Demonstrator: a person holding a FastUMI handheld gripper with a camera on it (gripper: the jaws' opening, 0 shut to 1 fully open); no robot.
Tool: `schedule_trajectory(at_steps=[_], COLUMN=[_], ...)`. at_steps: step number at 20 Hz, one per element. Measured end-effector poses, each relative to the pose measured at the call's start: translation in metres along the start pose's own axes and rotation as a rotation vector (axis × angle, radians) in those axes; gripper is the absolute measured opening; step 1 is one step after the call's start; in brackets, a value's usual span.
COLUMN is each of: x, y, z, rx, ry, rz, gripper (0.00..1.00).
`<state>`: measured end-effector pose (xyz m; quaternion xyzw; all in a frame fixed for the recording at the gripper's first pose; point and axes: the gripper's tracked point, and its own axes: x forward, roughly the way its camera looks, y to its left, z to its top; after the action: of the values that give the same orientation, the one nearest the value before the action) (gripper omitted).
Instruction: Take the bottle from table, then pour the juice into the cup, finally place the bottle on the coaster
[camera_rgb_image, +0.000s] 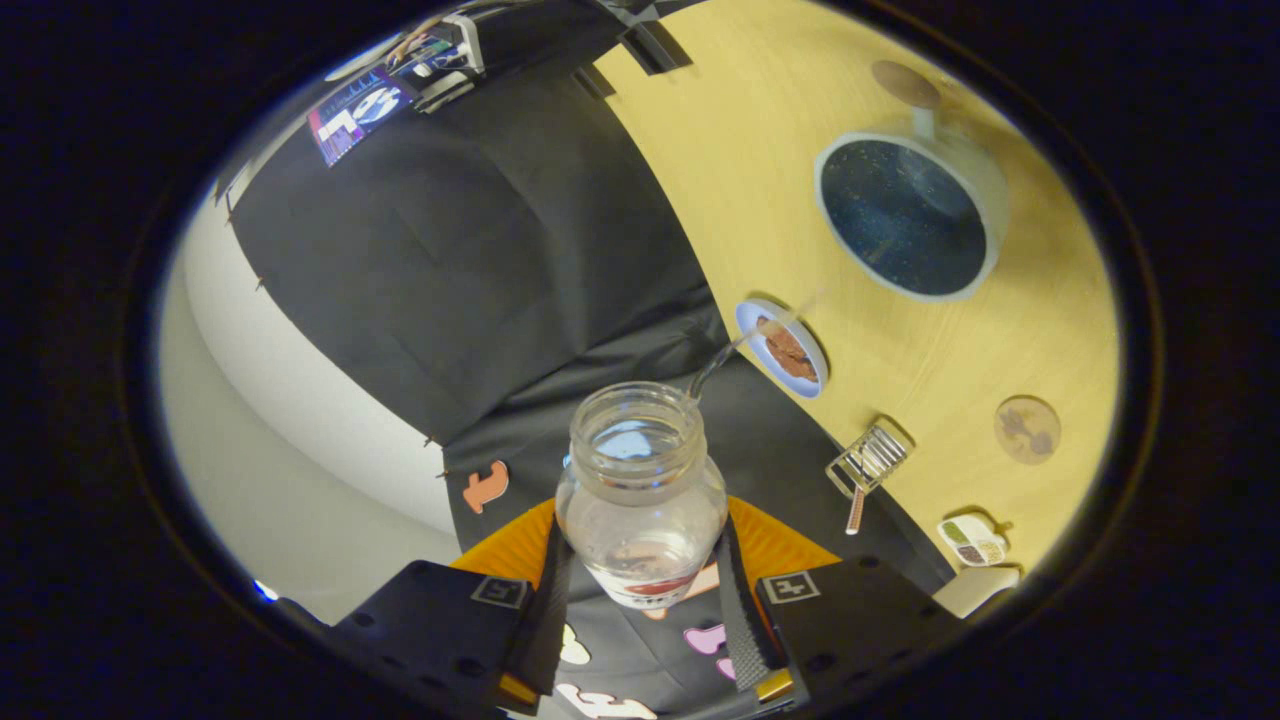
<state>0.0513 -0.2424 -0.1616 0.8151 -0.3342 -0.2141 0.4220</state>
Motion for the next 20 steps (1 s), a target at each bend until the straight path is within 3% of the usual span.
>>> schedule_trajectory(at_steps=[16, 20], x=[0.01, 0.007], y=[-0.001, -0.015], z=[0.006, 0.003], rx=[0.041, -0.092], ry=[-0.034, -0.019], rz=[-0.002, -0.064], gripper=[0.69, 0.69])
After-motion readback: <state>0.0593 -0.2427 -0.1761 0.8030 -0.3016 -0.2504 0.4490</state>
